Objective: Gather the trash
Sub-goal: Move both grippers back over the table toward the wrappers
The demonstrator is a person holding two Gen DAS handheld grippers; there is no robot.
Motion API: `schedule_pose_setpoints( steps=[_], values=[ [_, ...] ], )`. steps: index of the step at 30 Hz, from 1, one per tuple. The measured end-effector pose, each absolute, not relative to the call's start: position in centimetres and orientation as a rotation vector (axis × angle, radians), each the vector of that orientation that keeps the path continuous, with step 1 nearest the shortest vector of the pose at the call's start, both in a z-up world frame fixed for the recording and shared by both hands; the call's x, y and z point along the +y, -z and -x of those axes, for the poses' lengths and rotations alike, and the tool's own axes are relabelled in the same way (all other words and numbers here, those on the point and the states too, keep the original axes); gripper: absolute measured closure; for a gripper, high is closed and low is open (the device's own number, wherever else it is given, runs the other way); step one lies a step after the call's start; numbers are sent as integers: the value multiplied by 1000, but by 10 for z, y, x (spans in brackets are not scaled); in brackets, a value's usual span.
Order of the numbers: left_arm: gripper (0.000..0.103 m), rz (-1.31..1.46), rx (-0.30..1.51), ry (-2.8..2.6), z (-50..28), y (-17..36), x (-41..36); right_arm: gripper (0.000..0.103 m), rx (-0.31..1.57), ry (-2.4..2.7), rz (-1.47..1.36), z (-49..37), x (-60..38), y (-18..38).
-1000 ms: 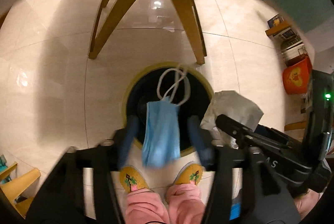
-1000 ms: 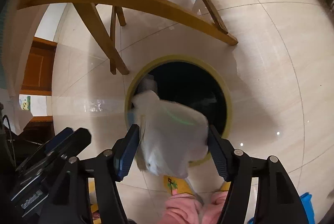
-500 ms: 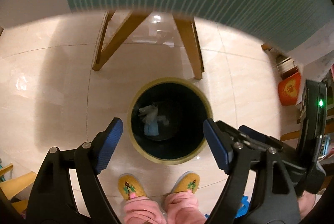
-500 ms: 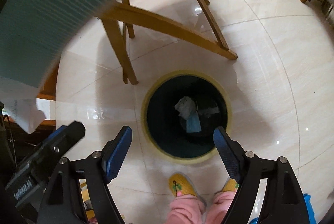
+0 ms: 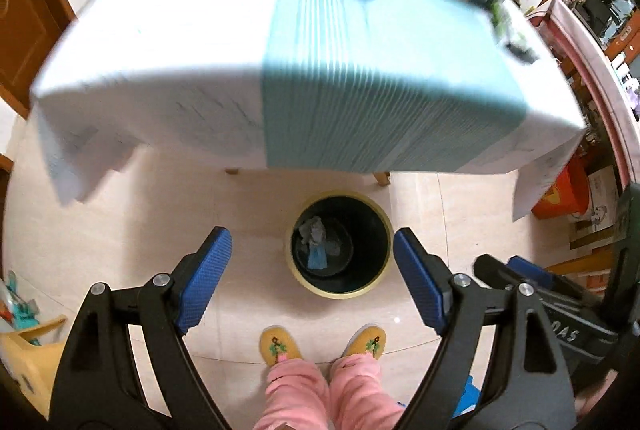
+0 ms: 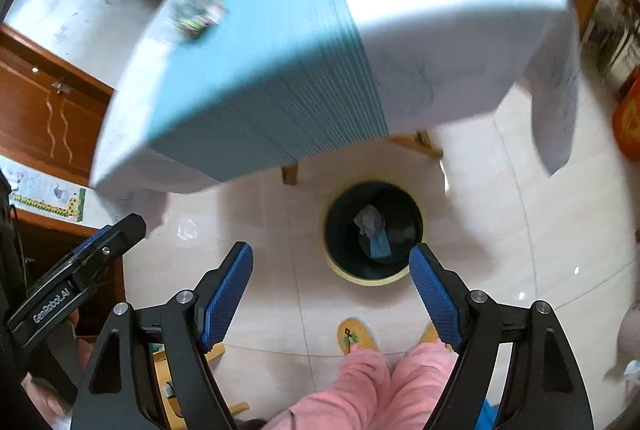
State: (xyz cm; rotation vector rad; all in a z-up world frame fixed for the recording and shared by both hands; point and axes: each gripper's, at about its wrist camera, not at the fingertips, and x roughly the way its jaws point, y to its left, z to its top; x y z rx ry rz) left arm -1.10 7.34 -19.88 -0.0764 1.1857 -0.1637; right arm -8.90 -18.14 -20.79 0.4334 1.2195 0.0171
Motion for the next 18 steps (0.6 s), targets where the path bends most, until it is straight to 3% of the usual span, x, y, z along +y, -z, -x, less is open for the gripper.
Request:
schedule_pose_setpoints(
  steps=[9,18],
  values=[
    [22,1,1116,210,17,63,88,21,990,-3,-384,95,-168,67],
    [22,-2,944,272,-10,-27,89,21,814,75,-359,76,-167,-15]
  ],
)
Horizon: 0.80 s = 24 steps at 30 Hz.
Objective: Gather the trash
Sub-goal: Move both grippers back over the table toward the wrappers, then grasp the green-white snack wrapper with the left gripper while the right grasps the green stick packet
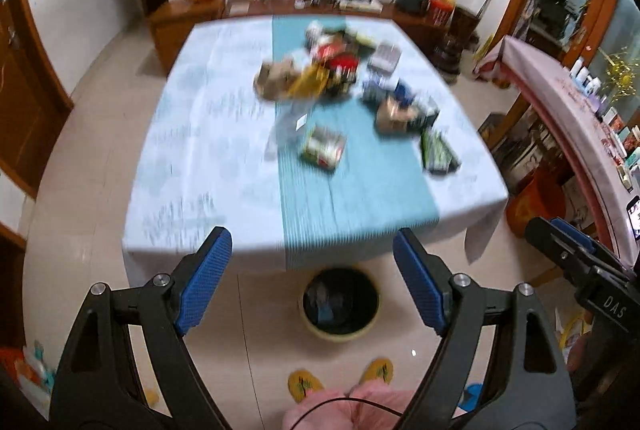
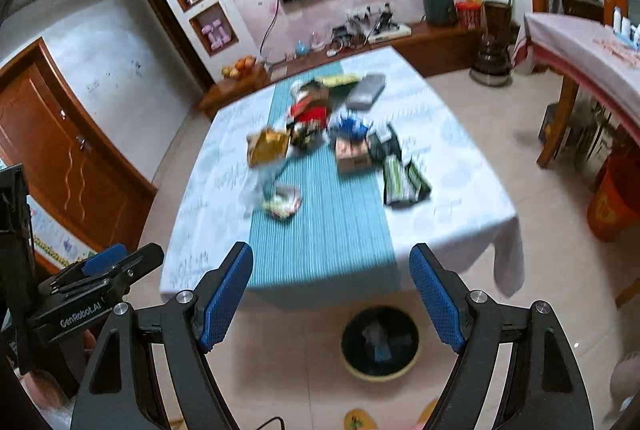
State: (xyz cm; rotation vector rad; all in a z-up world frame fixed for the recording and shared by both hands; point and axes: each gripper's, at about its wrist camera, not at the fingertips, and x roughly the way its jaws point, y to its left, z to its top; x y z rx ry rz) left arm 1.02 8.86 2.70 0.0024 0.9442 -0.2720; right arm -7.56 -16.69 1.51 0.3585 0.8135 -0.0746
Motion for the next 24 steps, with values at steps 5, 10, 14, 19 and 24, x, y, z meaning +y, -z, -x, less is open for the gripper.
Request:
schedule_pose_setpoints(
  steps=[5,10,14,19,24],
  values=[
    [22,-31,885,330,-28,-52,75,21,769,107,-317,58,-172,-34],
    [22,-20,924,366,-52,-57,60,21,761,133,-270,35,-186,-36],
    [22,-2,961,362,-70,-43,49,21,784,126,-226,11,-202,-22],
    [23,-99,976,262,-94,-15,19,21,884,115,-150,-30,-229,21],
    [26,-51,1031,240,-119,16,0,24,1015,35,-197,-70,-265,82]
  ],
)
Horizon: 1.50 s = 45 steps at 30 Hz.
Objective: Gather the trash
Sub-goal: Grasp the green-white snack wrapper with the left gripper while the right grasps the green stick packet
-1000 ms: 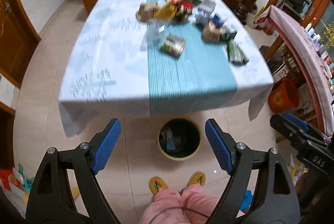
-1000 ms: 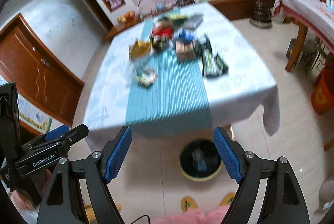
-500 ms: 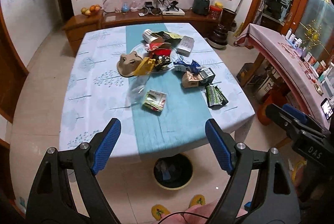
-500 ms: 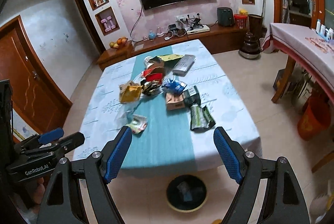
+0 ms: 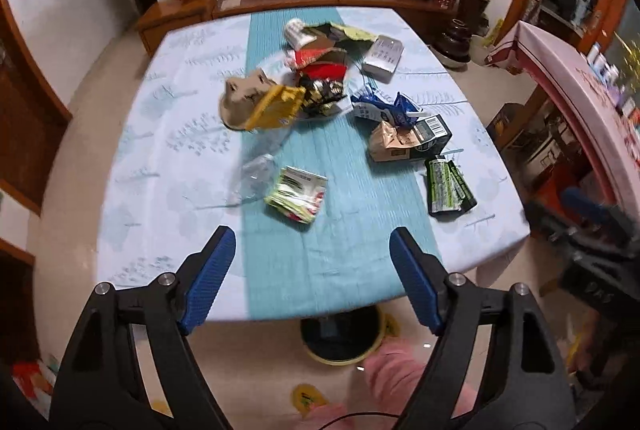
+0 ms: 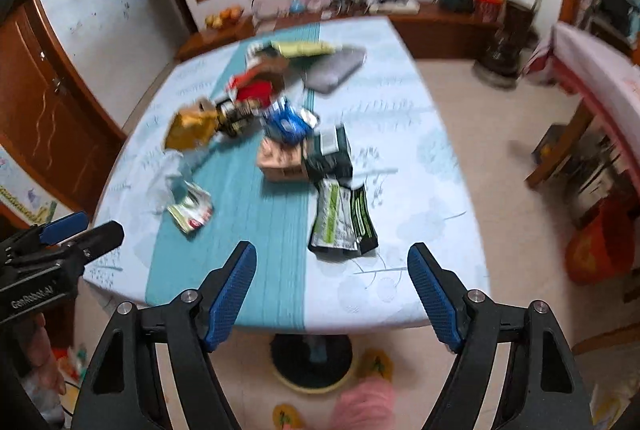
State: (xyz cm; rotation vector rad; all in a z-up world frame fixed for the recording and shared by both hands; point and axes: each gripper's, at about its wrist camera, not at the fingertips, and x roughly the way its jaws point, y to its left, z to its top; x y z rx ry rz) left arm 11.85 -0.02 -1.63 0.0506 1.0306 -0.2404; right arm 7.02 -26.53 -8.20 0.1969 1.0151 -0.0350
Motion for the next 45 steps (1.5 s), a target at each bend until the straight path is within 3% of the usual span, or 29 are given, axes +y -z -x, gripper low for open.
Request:
schedule_pose_setpoints(
  steps=[9,18,19,23,26,45],
  values=[
    [26,56,1181,111,-160,86,-26,26,1194,-75,-195,-139,-294,174],
    [26,293,1269,-56,-176,134,-6,32,1248,-141,-133,-179,-279,204],
    [26,311,1269,-75,-177,135,-3,35,1244,-141,-100,-182,-275,205],
    [26,381,1263,-149,-184,138,9,67,1219,-179,-23,-192,-263,204],
    [26,417,1263,-199,-193,140,13,82,1217,-210,-27,-203,-263,204],
    [27,506,1337,-427,-257,171,9,86,1211,-275,-55,-236,-277,200]
  ],
)
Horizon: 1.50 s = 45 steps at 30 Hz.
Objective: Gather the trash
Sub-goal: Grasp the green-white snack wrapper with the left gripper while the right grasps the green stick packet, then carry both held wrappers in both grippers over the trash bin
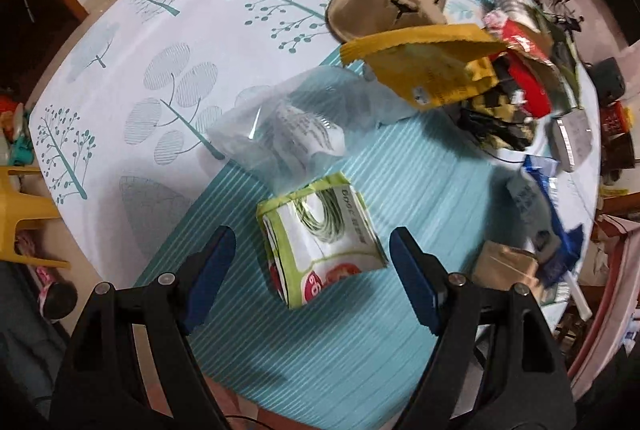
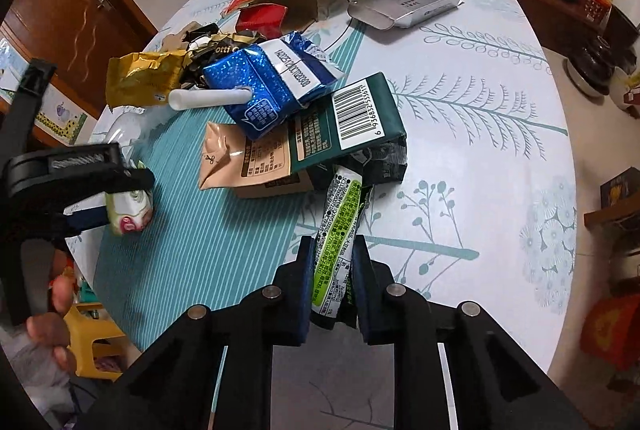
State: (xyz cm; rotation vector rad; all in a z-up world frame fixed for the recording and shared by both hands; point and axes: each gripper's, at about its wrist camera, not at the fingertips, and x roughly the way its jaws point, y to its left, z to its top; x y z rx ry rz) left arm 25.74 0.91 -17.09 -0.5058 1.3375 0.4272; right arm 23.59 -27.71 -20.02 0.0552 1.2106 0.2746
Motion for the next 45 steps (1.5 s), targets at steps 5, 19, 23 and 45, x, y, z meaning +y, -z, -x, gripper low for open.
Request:
schedule_pose_setpoints(
  steps=[5,19,23,45],
  values=[
    [44,461,1368,-432,-266,182,5,86,1209,-276,-67,-229,-280,199],
    [82,392,1324,-190,-225,160,-2,88,1198,-253,-209,-196,-301,192],
    [83,394,1297,-63,-199,147,-1,88,1168,-224,-247,-180,-304,180],
    [83,23,1048,443,-99,15,12,88,886,-17,-276,-8,-208,49]
  ],
)
